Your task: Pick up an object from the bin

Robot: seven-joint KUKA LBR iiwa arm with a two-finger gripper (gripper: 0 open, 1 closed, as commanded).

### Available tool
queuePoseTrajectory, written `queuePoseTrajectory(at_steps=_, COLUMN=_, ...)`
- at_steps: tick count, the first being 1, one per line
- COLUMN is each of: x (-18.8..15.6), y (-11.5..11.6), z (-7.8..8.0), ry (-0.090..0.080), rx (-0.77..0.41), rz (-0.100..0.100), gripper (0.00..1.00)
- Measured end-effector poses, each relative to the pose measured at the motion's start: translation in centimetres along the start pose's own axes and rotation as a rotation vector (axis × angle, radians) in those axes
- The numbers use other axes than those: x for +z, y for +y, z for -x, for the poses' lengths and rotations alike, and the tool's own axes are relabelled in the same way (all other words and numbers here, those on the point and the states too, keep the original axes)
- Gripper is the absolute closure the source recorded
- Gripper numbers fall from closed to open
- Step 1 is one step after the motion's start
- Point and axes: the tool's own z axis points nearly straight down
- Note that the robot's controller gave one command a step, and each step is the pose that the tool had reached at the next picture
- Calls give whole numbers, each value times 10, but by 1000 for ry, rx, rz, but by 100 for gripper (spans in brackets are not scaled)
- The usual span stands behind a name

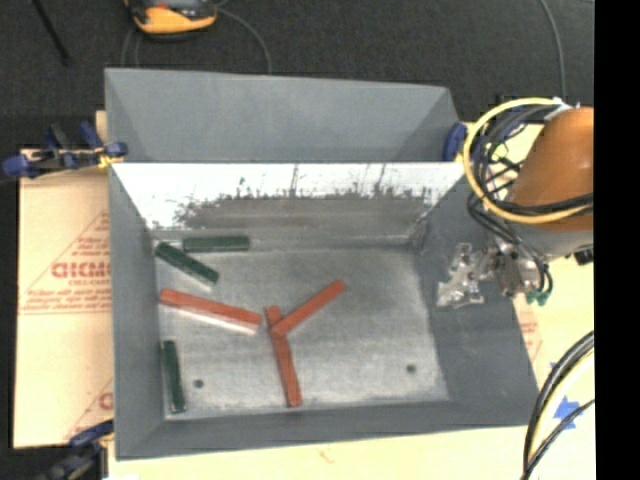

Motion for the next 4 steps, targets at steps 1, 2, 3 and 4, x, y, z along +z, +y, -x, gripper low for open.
queuePoseTrajectory(at_steps=1, x=45, y=0, z=1, ry=6, rx=-6, rz=0, gripper=0)
queuePoseTrajectory(at_steps=2, x=41, y=0, z=1, ry=2, rx=-9, rz=0, gripper=0)
queuePoseTrajectory(at_steps=3, x=91, y=36, z=34, ry=-6, rx=-14, rz=0, gripper=0)
queuePoseTrajectory(at_steps=4, x=111, y=50, z=47, ry=0, rx=-96, rz=-1, gripper=0)
